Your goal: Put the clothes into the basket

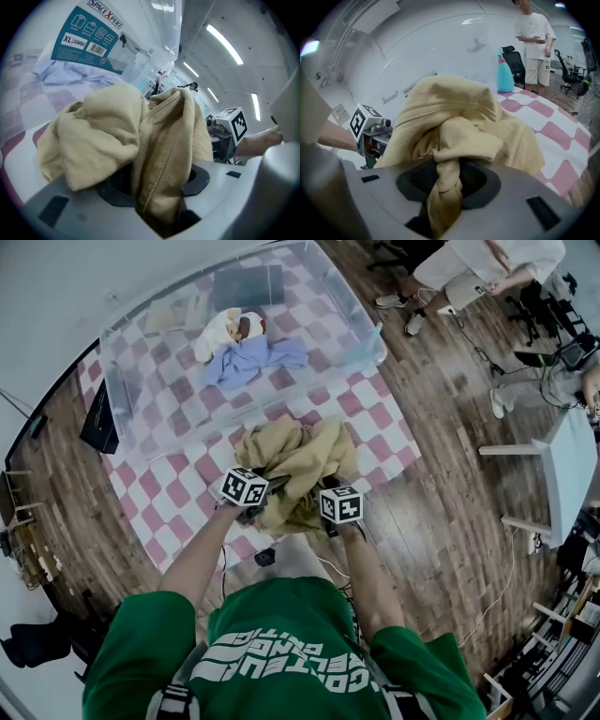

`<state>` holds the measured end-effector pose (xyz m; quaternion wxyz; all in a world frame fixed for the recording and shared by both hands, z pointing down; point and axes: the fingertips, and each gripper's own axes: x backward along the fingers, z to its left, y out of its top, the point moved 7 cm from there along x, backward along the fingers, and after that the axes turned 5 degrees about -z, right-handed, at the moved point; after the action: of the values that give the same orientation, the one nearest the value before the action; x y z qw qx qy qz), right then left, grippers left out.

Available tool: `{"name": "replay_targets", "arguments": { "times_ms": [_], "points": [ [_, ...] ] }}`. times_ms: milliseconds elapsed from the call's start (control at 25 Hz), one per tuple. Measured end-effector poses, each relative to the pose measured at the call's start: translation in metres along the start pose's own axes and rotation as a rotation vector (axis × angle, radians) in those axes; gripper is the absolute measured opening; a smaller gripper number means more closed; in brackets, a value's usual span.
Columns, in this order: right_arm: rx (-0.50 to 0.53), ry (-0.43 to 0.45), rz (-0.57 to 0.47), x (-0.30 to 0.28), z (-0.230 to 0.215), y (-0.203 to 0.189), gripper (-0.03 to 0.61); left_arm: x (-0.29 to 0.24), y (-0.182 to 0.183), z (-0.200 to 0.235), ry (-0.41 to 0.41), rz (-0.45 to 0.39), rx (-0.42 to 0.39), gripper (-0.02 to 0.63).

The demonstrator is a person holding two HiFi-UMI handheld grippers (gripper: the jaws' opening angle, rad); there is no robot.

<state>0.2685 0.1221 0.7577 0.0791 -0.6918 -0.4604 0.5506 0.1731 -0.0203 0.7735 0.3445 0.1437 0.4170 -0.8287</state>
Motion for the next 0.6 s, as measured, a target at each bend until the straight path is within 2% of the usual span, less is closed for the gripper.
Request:
{"name": "replay_targets", "arguments": {
  "times_ms": [80, 200, 360, 600],
  "points": [
    [0.002, 0.025, -0.01, -0.001, 0.008, 0.003, 0.129, -0.002, -0.001, -0.011, -0.011, -0.026, -0.009, 0.166],
    [0.018, 0.049, -0.023, 0.004, 0.016, 0.01, 0.117, 0.0, 0.001, -0.02, -0.013, -0.042, -0.018, 0.14],
    [0.026, 0.069, -0.053, 0.016, 0.024, 0.014, 0.114, 0.008, 0.002, -0.032, -0.015, -0.063, -0.031, 0.126],
    [0.041, 0.079, -0.151, 0.047, 0.042, 0.025, 0.109, 0.027, 0.01, -0.06, -0.018, -0.137, -0.073, 0.119]
  ]
}}
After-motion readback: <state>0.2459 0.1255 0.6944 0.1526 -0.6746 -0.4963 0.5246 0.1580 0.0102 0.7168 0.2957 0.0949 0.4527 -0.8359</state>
